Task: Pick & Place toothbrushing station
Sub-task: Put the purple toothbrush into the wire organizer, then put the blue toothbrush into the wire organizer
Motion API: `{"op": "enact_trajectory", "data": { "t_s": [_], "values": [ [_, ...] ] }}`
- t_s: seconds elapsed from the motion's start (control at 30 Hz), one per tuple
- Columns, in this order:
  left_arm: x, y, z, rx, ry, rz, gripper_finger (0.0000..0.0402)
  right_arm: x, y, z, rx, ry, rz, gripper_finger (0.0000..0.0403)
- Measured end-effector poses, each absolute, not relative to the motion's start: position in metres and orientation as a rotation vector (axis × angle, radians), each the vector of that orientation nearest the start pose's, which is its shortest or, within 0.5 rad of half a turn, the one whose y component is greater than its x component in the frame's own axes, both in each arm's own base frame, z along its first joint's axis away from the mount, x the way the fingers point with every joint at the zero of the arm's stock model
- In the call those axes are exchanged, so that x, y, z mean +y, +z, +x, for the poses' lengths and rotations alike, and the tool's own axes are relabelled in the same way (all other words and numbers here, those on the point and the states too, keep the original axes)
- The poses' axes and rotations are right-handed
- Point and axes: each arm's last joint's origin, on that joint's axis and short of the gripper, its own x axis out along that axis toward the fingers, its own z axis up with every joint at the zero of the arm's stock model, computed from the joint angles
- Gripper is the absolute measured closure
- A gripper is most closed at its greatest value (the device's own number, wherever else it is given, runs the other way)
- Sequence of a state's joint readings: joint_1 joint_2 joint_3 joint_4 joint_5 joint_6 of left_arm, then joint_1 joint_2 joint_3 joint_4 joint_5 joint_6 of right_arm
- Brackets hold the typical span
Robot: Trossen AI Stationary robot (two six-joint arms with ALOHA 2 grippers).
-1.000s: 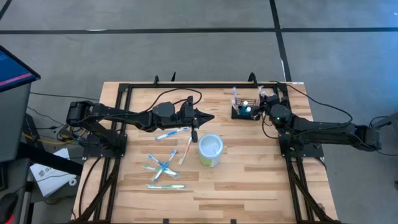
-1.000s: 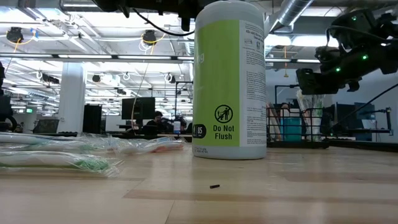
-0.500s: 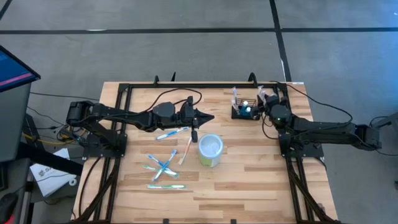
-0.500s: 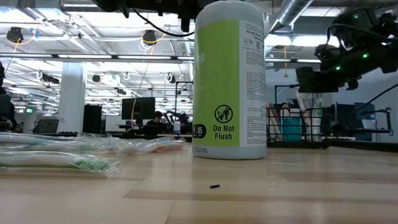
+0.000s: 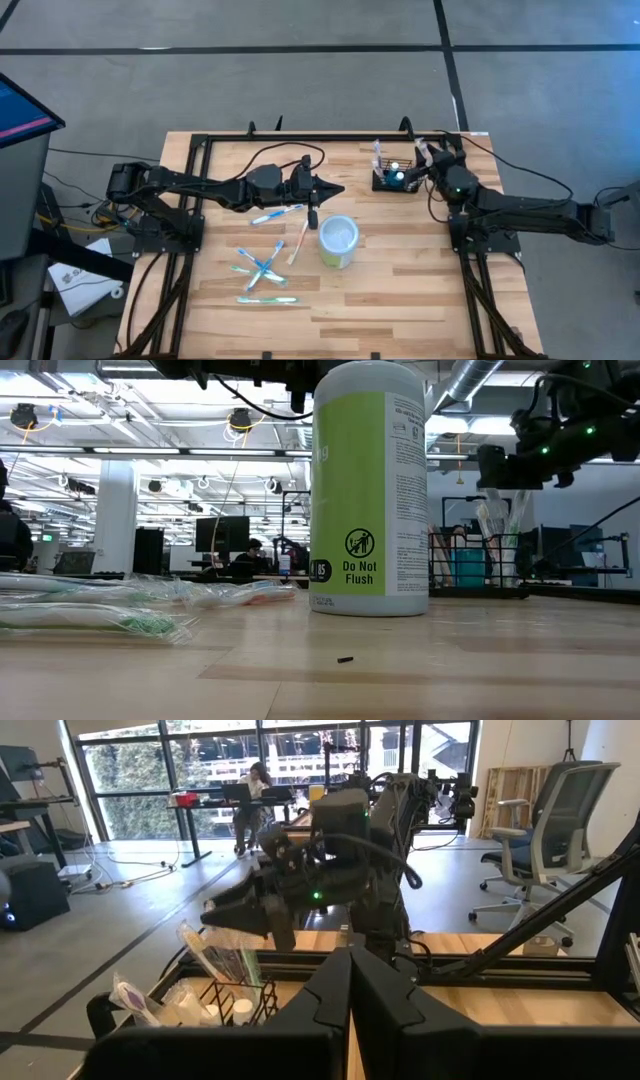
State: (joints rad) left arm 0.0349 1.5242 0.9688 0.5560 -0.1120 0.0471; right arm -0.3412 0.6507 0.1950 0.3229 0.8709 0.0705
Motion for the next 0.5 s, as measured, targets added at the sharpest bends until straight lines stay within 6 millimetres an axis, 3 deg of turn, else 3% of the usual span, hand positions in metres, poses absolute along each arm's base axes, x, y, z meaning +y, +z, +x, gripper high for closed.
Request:
{"op": "enact_trajectory", "data": {
  "t_s": [0.5],
  "values": [
    [0.015, 0.293, 0.34, 0.0, 0.143, 0.047, 0.0401, -0.058, 0.216, 0.123, 0.032, -1.148, -0.016, 0.0266]
  ]
}}
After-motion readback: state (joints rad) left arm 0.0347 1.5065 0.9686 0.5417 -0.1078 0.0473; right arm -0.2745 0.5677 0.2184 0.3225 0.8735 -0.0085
